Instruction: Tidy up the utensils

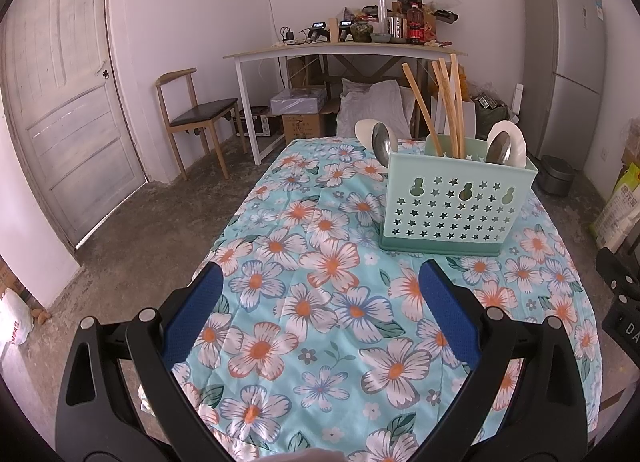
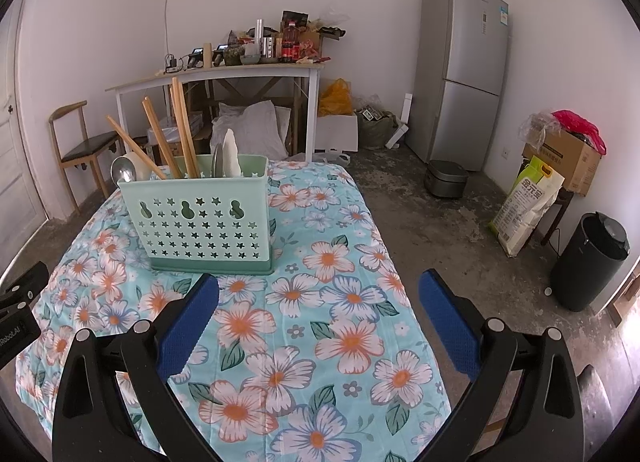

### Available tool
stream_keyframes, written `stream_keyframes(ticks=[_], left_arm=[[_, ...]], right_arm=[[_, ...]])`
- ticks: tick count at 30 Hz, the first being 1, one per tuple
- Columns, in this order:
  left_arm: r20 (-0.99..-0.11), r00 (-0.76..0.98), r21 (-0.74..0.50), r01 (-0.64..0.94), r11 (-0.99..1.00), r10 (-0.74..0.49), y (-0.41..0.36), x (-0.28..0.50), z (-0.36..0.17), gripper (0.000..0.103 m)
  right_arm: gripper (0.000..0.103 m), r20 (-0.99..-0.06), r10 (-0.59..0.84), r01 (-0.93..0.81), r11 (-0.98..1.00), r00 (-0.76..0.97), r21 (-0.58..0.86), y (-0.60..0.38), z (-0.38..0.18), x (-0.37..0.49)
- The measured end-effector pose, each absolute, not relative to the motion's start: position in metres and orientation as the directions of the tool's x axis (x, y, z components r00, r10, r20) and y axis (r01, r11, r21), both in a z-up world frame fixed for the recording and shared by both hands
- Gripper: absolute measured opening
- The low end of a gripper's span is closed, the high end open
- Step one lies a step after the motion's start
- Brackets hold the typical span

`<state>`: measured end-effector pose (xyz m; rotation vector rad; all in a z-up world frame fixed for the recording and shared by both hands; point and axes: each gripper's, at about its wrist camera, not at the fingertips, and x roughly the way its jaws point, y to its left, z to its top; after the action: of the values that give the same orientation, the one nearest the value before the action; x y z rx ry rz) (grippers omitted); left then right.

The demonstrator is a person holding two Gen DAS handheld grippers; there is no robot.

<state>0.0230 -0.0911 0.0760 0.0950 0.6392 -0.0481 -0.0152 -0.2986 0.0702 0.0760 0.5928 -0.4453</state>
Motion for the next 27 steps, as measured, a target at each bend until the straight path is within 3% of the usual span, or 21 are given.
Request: stream_keyframes(ticks=[27], left_arm=[[-0.595,0.803,0.07,0.075,0.995,-0.018,-0.0904,0.0202,0.076,0.095]], right_arm=[[0.097,-0.555,-0.384,0.427,0.902,0.738,-0.057,-0.2975,0.0707,-0.0157]])
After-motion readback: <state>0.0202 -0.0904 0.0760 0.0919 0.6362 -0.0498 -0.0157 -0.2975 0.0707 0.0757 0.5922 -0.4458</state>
